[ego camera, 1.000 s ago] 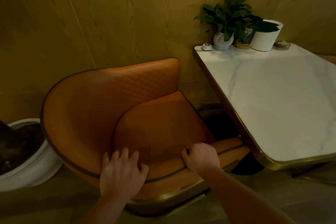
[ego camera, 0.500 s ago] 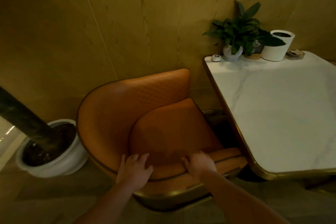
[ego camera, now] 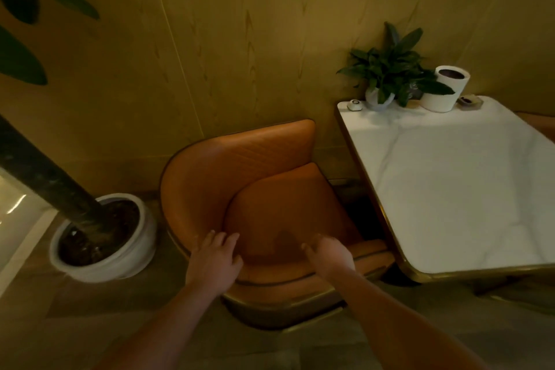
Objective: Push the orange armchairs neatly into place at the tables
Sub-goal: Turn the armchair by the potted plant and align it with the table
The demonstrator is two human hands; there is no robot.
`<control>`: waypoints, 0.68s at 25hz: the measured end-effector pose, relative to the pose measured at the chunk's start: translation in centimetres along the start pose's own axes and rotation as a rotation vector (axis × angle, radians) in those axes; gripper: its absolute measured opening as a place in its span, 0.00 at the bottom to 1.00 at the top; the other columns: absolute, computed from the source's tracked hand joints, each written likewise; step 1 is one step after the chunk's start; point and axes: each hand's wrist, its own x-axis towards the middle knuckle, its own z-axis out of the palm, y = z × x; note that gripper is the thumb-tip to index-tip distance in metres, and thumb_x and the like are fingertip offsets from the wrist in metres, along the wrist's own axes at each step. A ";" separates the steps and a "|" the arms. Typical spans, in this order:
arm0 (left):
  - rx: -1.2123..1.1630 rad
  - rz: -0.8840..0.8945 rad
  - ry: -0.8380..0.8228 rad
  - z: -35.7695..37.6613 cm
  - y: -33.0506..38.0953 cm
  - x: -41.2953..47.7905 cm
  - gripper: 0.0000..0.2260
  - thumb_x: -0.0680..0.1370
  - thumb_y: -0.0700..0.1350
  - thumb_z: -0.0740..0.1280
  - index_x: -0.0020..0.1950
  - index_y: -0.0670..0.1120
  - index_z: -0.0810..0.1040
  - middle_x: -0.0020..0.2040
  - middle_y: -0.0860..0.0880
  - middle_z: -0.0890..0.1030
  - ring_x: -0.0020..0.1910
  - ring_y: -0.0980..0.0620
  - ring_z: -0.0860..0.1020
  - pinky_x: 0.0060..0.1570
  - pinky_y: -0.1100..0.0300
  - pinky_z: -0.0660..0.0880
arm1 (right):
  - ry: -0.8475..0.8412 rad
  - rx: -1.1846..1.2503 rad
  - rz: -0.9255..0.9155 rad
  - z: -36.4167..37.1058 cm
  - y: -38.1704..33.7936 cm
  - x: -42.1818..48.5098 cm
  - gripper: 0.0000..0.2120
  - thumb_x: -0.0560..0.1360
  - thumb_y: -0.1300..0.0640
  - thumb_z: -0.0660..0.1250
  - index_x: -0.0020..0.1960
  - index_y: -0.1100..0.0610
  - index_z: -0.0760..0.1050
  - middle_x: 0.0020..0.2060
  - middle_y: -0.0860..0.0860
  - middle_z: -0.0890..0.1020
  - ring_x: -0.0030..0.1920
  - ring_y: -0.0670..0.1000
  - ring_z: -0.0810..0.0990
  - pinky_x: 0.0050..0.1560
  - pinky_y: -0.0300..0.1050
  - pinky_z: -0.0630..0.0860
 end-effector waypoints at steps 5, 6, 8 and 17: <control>-0.009 0.122 0.024 -2.8 -5.1 0.9 0.27 0.83 0.60 0.52 0.81 0.56 0.55 0.81 0.50 0.59 0.81 0.44 0.52 0.78 0.42 0.53 | 0.029 0.053 0.099 1.2 -4.7 -1.7 0.14 0.82 0.44 0.60 0.62 0.50 0.76 0.47 0.45 0.81 0.44 0.43 0.79 0.42 0.39 0.75; -0.011 0.145 0.023 -3.5 -6.5 1.7 0.27 0.83 0.60 0.52 0.81 0.55 0.55 0.81 0.50 0.59 0.81 0.44 0.52 0.78 0.43 0.53 | 0.031 0.051 0.128 1.5 -6.2 -2.0 0.14 0.82 0.44 0.60 0.61 0.50 0.77 0.46 0.45 0.80 0.43 0.43 0.79 0.42 0.39 0.75; 0.010 0.204 0.032 -5.1 -9.3 3.0 0.26 0.83 0.59 0.53 0.81 0.55 0.56 0.81 0.49 0.60 0.80 0.44 0.53 0.78 0.42 0.52 | 0.058 0.075 0.180 2.5 -9.4 -1.9 0.16 0.82 0.43 0.59 0.62 0.51 0.77 0.48 0.46 0.81 0.43 0.44 0.78 0.43 0.40 0.76; 0.066 0.318 -0.057 -7.9 -15.2 7.3 0.26 0.83 0.58 0.55 0.81 0.54 0.57 0.80 0.49 0.61 0.80 0.44 0.54 0.78 0.41 0.51 | 0.228 0.275 0.292 5.4 -17.2 -1.0 0.17 0.81 0.42 0.61 0.65 0.50 0.75 0.53 0.48 0.83 0.50 0.49 0.82 0.50 0.48 0.81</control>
